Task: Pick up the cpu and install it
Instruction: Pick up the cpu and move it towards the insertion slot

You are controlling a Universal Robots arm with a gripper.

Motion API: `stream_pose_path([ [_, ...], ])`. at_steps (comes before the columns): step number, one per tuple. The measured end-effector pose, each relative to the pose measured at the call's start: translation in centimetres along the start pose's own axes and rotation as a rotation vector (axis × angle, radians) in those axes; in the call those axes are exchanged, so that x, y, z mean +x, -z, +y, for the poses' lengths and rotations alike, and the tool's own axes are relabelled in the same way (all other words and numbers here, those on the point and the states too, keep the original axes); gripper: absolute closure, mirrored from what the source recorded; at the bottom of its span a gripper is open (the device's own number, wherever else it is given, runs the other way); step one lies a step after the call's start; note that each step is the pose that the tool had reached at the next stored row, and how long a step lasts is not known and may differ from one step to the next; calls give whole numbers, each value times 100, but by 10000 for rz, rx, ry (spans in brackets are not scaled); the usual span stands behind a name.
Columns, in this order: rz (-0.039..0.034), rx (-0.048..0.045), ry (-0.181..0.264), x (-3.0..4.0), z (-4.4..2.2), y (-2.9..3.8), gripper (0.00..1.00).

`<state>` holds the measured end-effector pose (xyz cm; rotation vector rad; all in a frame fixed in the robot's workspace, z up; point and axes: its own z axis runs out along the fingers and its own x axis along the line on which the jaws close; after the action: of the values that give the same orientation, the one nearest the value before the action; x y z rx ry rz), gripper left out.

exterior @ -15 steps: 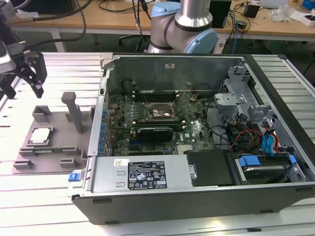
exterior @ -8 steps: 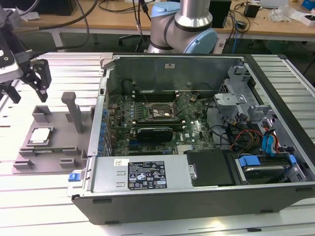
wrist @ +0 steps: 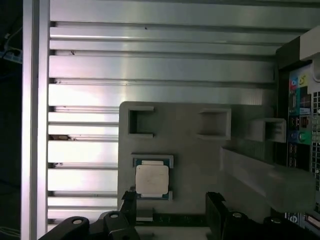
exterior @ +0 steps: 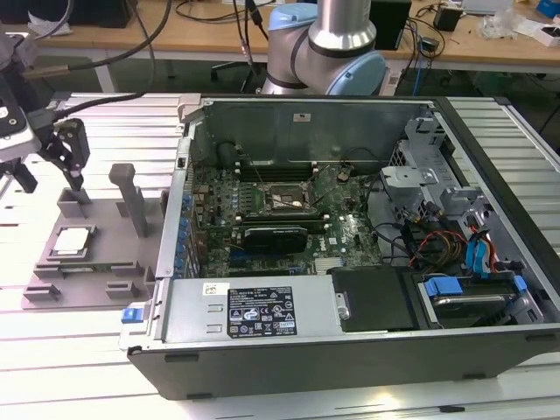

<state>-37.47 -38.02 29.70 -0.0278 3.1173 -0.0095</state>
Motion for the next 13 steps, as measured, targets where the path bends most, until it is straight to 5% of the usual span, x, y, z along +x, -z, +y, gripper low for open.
stream_pose_path([
  [13, 0, 0, 0, 114, 5, -379, 34],
])
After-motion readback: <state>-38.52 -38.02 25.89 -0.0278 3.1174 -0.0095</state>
